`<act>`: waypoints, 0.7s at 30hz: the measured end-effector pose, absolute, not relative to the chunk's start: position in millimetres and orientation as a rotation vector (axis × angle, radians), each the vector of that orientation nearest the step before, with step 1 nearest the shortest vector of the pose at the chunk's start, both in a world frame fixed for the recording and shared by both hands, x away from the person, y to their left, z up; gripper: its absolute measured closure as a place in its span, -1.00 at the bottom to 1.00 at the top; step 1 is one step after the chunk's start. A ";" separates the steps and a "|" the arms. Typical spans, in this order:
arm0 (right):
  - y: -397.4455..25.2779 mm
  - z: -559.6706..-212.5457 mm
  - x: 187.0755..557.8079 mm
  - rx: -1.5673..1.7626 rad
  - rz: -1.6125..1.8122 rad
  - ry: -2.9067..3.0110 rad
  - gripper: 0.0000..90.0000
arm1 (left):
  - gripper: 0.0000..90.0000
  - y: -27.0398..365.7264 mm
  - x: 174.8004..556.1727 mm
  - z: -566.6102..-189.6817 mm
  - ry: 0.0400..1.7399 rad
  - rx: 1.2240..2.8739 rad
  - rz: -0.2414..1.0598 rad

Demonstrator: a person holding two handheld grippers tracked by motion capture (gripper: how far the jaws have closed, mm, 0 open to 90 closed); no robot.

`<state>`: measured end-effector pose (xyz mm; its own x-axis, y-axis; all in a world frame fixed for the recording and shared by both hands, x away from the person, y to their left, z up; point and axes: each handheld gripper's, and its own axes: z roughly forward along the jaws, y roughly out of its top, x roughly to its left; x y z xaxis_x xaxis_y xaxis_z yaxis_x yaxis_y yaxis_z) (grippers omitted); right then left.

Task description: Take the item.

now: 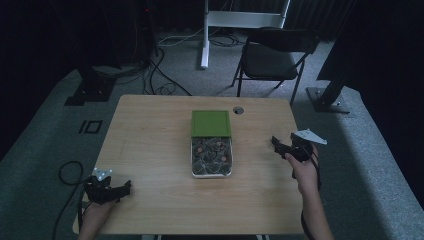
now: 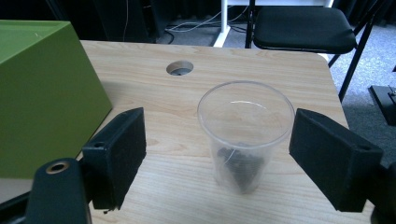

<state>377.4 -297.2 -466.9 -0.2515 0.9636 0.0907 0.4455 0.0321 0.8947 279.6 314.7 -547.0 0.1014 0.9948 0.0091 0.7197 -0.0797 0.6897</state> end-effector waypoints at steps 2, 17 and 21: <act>-296.7 -466.0 372.7 1.427 1.188 1.744 -0.59 | -0.96 314.8 279.6 -547.1 1.671 1.857 0.678; -299.4 -472.1 348.4 1.438 1.190 1.751 -0.66 | -0.96 314.7 279.6 -547.1 1.671 1.857 0.678; -304.7 -479.4 341.9 1.450 1.178 1.745 -0.66 | -0.96 314.8 279.6 -547.0 1.671 1.858 0.678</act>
<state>341.9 -304.7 -479.4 -0.2438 0.9644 0.1021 0.4552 0.0208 0.8902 279.6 314.8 -547.0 0.1017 0.9948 0.0093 0.7198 -0.0800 0.6895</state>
